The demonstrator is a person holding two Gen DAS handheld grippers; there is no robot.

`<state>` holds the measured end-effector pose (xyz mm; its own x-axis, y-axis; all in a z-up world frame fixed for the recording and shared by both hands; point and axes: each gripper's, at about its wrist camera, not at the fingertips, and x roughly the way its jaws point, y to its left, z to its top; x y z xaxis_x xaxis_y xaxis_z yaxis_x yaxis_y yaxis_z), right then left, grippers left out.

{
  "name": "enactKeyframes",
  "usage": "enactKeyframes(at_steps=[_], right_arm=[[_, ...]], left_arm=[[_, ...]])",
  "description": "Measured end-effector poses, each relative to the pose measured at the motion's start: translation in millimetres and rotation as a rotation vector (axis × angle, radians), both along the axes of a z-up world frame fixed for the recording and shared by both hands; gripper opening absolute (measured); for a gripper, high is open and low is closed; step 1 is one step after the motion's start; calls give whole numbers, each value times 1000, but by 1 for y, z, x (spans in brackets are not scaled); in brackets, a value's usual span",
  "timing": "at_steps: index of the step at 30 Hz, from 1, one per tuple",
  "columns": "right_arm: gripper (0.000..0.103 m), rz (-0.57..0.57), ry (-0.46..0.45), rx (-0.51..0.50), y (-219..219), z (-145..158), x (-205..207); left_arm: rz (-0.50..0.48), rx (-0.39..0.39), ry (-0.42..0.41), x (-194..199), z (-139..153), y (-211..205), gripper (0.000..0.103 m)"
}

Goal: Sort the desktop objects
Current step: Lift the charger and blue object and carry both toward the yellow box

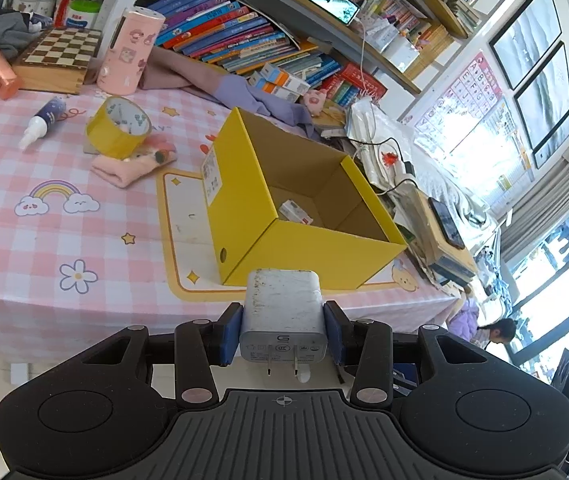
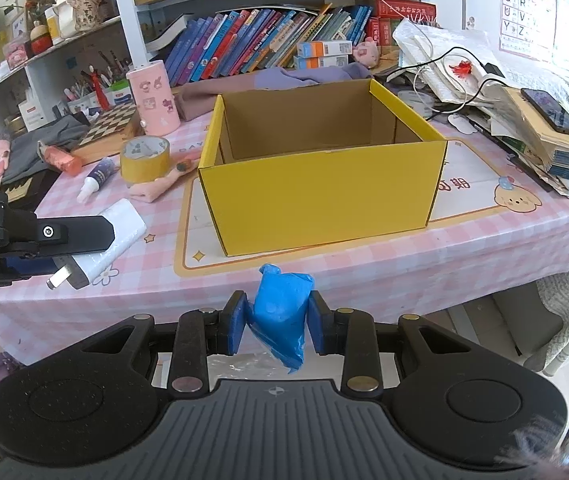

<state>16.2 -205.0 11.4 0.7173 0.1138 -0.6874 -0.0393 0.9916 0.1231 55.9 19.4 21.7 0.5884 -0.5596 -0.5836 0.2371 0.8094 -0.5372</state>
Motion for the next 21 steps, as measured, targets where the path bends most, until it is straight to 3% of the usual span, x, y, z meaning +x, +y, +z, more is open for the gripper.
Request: enactKeyframes(at_steps=[21], right_arm=[[29, -5, 8, 0, -7, -3, 1]], left_arm=[[-10, -4, 2, 6, 1, -13, 42]])
